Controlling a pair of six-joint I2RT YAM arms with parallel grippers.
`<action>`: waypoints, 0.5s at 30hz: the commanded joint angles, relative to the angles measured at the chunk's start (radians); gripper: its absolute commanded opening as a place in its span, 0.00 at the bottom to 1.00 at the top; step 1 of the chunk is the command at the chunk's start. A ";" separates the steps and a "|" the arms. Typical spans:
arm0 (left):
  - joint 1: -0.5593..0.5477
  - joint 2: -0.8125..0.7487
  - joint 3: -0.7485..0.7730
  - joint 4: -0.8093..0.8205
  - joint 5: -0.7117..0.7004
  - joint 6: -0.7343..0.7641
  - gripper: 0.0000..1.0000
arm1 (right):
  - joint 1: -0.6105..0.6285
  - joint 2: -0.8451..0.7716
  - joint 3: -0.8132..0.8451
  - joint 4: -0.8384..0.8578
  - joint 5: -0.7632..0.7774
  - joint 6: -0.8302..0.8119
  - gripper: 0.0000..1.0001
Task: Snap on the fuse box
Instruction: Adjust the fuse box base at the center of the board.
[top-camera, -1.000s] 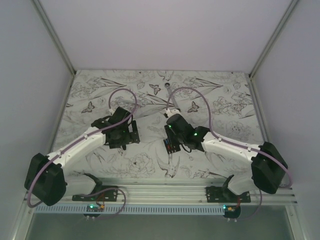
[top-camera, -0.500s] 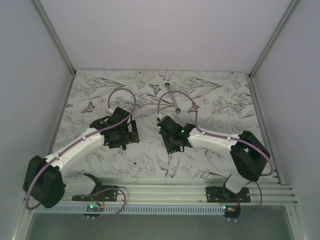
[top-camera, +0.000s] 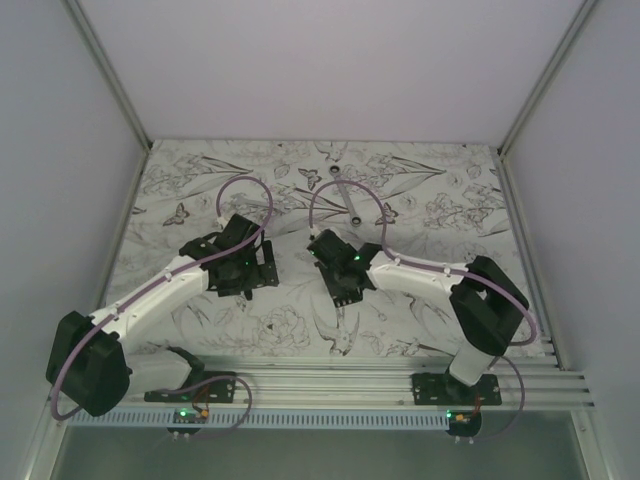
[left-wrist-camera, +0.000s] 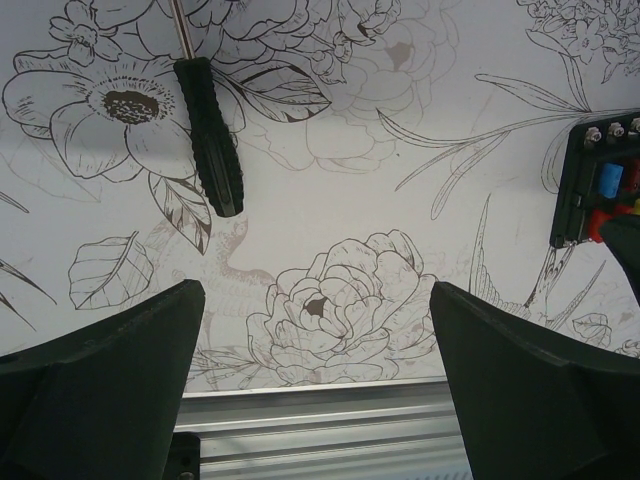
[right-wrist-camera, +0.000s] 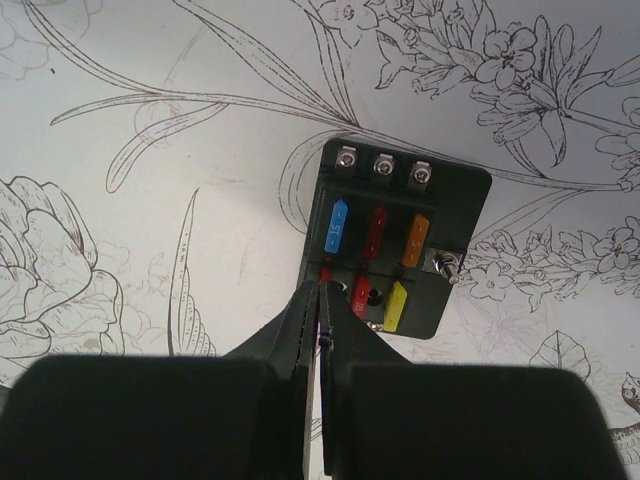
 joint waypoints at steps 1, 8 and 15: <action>0.008 -0.014 -0.014 -0.012 -0.010 0.012 1.00 | 0.009 0.055 0.055 -0.059 0.018 0.002 0.05; 0.008 -0.012 -0.014 -0.010 -0.004 0.012 1.00 | 0.009 0.139 0.091 -0.122 0.021 0.010 0.03; 0.008 -0.011 -0.014 -0.011 0.000 0.014 1.00 | -0.013 0.200 0.106 -0.189 0.046 0.036 0.02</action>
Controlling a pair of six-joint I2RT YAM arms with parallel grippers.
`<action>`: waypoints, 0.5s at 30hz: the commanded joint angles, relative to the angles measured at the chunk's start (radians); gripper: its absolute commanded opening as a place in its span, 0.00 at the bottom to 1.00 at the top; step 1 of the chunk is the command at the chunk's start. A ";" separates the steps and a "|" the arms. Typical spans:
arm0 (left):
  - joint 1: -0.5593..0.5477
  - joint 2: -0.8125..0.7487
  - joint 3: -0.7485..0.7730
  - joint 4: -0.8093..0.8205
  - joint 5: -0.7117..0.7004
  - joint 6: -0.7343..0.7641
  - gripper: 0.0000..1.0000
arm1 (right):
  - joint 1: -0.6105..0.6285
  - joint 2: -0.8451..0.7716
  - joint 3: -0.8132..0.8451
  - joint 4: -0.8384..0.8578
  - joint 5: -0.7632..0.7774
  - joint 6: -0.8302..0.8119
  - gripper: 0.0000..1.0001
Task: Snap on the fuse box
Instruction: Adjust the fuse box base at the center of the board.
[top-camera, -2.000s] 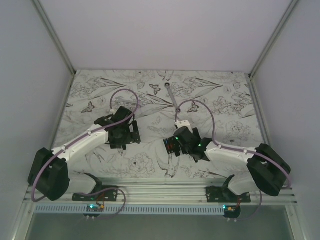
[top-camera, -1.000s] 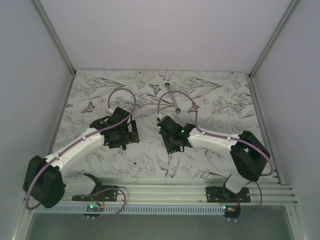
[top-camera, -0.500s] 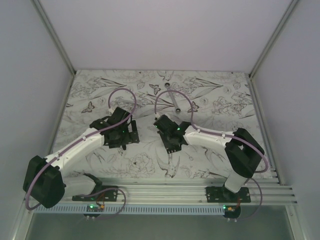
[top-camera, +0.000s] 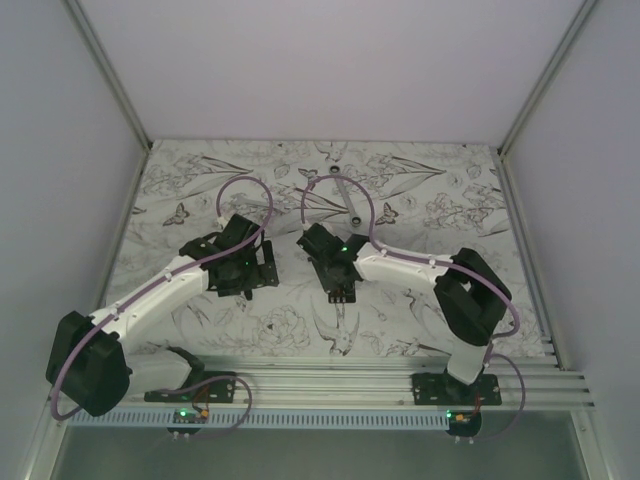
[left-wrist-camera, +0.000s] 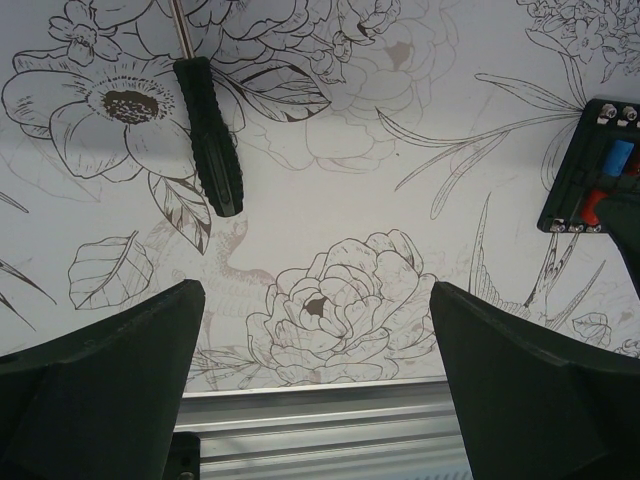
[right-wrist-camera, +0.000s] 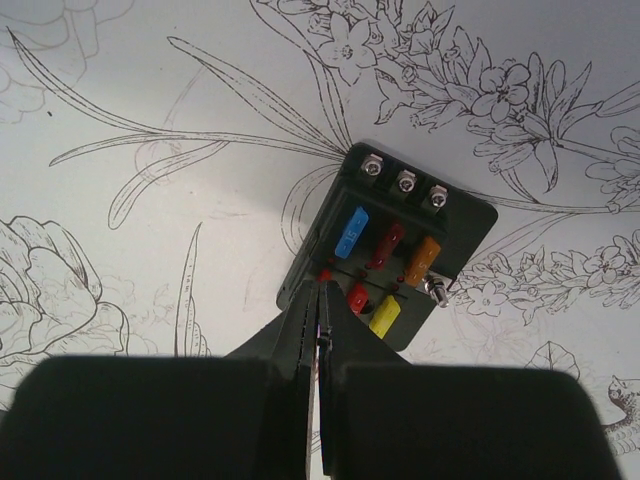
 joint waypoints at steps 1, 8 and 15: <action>0.008 -0.011 -0.014 -0.010 0.002 0.014 1.00 | -0.017 0.089 -0.038 -0.095 0.020 0.033 0.02; 0.008 -0.012 -0.017 -0.011 0.006 0.013 1.00 | -0.017 0.121 -0.015 -0.109 0.028 0.028 0.02; 0.008 -0.017 -0.019 -0.008 0.010 0.010 1.00 | 0.020 0.072 0.017 -0.064 0.004 0.002 0.02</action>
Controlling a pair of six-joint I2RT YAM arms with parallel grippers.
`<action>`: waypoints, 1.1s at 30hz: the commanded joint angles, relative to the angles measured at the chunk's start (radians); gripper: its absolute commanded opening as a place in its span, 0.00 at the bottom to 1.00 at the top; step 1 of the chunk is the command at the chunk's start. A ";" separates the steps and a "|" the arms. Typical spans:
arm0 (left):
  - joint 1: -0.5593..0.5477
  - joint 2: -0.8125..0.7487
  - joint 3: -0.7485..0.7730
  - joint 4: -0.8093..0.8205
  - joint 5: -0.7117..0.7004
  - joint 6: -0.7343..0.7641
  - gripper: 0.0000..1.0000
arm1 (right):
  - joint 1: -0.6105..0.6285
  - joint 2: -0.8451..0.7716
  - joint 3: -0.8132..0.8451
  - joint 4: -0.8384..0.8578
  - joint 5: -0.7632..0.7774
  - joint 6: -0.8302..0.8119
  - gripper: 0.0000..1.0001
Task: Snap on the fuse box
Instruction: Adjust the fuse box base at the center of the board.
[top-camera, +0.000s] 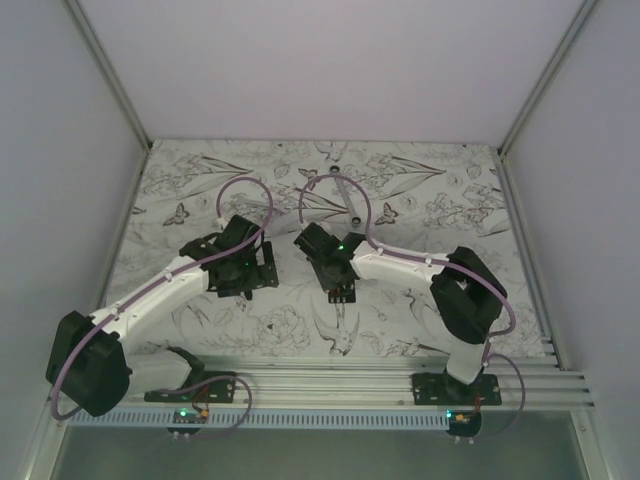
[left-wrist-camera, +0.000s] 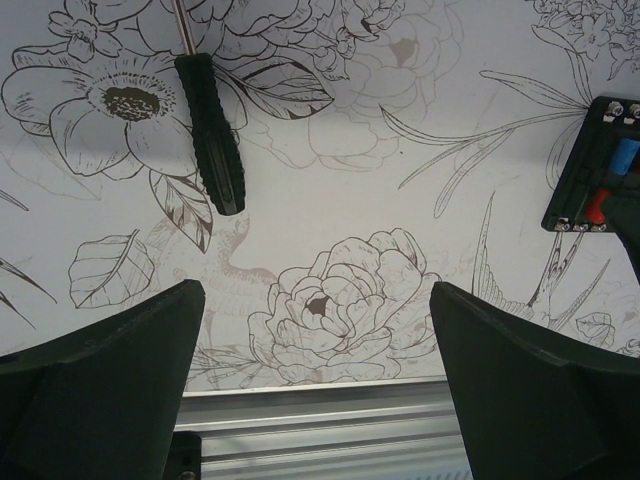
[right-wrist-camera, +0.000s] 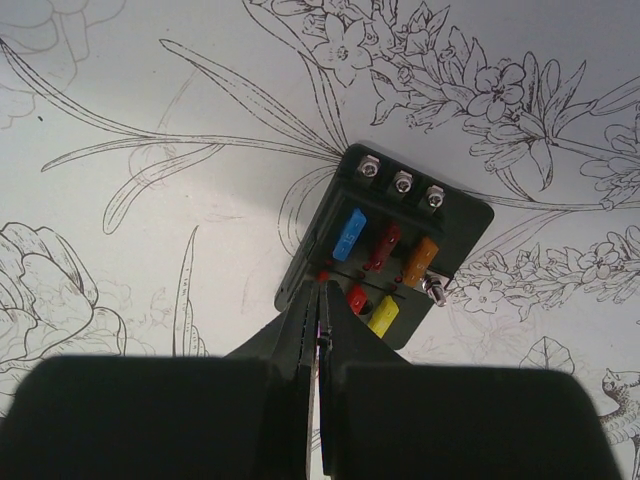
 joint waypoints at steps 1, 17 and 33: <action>0.008 -0.016 -0.014 -0.008 0.010 0.011 1.00 | 0.015 0.053 -0.019 -0.021 -0.018 -0.014 0.03; 0.008 -0.024 -0.017 -0.006 0.011 0.012 1.00 | -0.014 0.267 -0.034 -0.082 -0.031 0.014 0.03; 0.008 -0.045 -0.025 -0.006 0.009 0.006 1.00 | -0.005 -0.103 -0.109 -0.098 -0.012 -0.079 0.09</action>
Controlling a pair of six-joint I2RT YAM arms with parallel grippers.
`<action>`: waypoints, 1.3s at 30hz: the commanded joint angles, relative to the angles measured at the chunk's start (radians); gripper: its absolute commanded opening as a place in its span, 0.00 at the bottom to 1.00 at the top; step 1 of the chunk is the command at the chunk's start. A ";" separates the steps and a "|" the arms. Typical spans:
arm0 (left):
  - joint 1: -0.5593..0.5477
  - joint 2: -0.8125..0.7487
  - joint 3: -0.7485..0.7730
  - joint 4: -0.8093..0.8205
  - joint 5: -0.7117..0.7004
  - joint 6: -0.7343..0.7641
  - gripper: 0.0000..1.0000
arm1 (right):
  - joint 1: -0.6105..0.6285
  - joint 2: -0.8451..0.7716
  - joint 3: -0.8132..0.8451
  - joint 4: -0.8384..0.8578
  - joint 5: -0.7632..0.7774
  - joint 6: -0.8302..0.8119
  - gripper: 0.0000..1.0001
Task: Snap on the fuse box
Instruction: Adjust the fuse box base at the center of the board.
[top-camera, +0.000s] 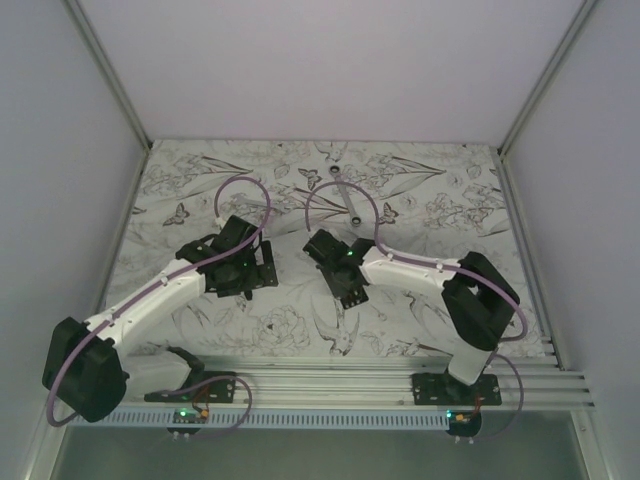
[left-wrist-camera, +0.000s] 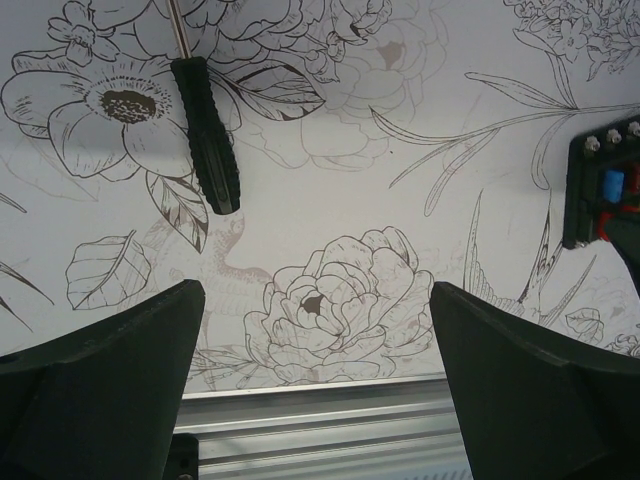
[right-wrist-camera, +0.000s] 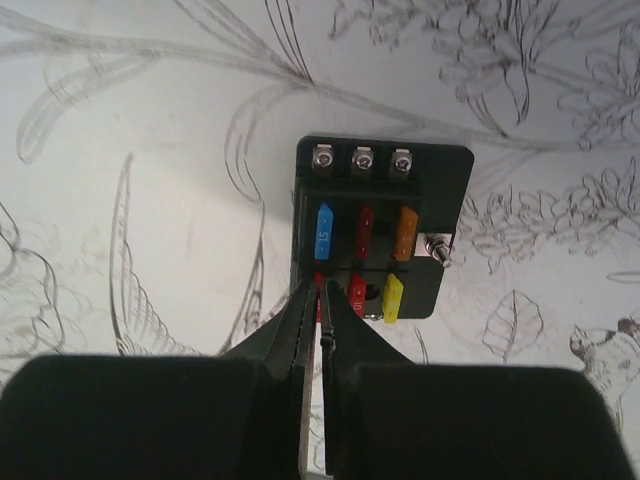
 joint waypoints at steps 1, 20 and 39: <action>0.008 -0.014 -0.016 -0.012 0.006 0.006 1.00 | -0.006 -0.060 -0.026 -0.075 -0.035 -0.041 0.10; 0.008 -0.015 -0.019 -0.012 0.002 0.008 1.00 | -0.025 -0.143 -0.108 0.049 -0.090 -0.122 0.31; 0.008 -0.002 -0.018 -0.010 0.003 0.007 1.00 | -0.062 -0.099 -0.156 0.051 -0.126 -0.098 0.06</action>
